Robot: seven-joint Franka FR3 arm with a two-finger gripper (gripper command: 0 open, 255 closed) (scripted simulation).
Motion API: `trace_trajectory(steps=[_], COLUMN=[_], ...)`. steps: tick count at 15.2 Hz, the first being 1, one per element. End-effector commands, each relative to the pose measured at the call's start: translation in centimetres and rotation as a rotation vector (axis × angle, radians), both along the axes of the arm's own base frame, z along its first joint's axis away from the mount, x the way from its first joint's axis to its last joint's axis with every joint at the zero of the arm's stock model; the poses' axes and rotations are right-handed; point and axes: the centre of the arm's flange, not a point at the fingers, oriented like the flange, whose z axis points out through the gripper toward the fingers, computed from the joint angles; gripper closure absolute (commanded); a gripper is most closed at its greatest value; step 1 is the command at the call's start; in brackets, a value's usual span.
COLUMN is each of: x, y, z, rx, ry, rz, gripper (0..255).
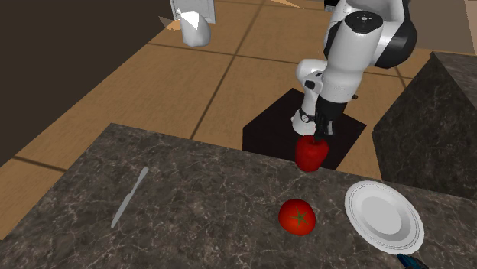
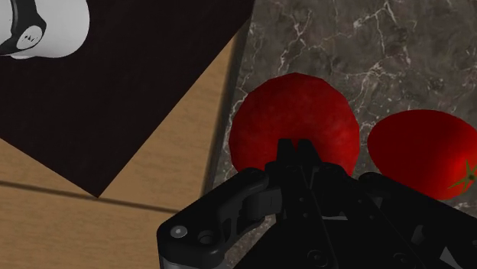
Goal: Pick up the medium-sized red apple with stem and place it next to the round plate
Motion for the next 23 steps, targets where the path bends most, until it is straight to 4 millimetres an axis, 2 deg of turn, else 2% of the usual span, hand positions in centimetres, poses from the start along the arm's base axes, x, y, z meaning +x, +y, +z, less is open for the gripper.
trace_trajectory(steps=[1,12,19,20,23], x=[0.1,0.1,0.1,0.1,0.1], y=[0.0,0.0,0.0,0.0,0.0], z=[-1.0,-6.7,-6.7,-6.7,-6.7], rx=[0.000,0.000,0.000,0.000,0.000], ry=[-0.001,-0.001,-0.001,-0.001,-0.001], rz=[0.000,0.000,0.000,0.000,0.000], gripper=[255,255,255,0,0])
